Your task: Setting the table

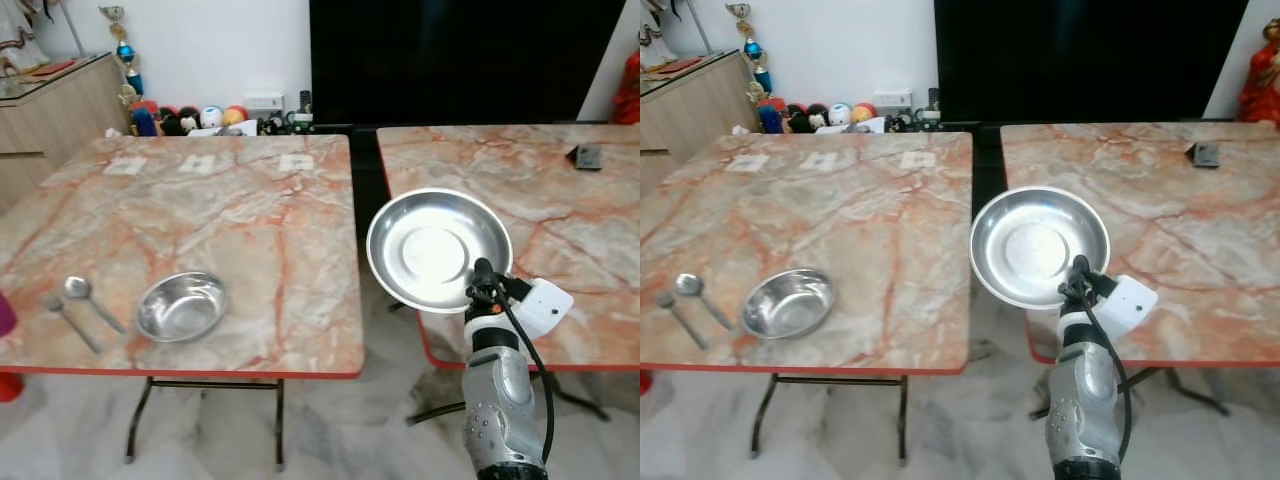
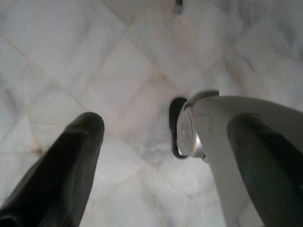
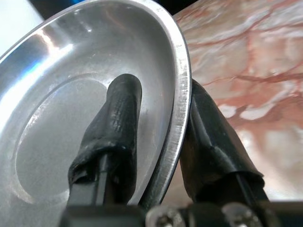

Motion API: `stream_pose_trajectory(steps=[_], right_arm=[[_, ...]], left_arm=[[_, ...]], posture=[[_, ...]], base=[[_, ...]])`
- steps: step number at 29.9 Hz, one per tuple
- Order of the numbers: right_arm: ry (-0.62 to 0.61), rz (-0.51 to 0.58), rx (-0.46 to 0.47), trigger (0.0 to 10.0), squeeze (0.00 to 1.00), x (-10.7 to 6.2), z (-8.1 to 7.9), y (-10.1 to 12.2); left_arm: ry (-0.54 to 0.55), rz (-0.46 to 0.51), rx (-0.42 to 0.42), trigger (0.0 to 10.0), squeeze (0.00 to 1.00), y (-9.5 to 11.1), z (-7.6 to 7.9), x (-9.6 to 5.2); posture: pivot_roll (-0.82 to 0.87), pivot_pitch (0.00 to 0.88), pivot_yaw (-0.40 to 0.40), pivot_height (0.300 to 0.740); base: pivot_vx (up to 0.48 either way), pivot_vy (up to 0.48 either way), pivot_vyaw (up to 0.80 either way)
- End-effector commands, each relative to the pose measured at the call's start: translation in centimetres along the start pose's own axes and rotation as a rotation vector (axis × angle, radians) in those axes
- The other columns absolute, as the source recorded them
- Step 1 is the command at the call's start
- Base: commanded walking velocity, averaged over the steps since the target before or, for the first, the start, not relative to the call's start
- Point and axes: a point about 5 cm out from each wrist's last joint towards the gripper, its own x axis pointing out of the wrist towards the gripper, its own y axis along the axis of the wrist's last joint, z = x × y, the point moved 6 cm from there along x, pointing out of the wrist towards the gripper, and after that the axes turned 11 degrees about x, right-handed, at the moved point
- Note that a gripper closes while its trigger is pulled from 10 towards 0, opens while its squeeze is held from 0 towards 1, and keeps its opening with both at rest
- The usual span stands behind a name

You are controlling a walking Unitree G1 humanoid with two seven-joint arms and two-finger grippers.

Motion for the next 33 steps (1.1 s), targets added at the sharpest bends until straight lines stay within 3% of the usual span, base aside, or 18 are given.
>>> stream_pose_trajectory(steps=[1,17,33], right_arm=[[0.012,0.026,-0.017,10.0,0.0,0.4,-0.3,0.9],[-0.037,0.045,-0.025,10.0,0.0,0.4,0.8,1.3],[-0.239,0.122,-0.063,10.0,0.0,-0.6,5.1,3.2]], left_arm=[[-0.025,-0.043,0.005,10.0,0.0,-1.4,0.8,-0.3],[-0.021,-0.042,-0.004,10.0,0.0,-1.3,0.8,-0.2],[-0.017,-0.041,-0.009,10.0,0.0,-1.2,0.7,-0.2]], posture=[[0.0,0.0,0.003,0.74],[0.01,0.0,0.005,0.74],[0.0,0.0,0.002,0.74]], base=[[0.24,-0.368,0.0],[0.09,-0.369,0.0],[0.12,-0.37,0.0]])
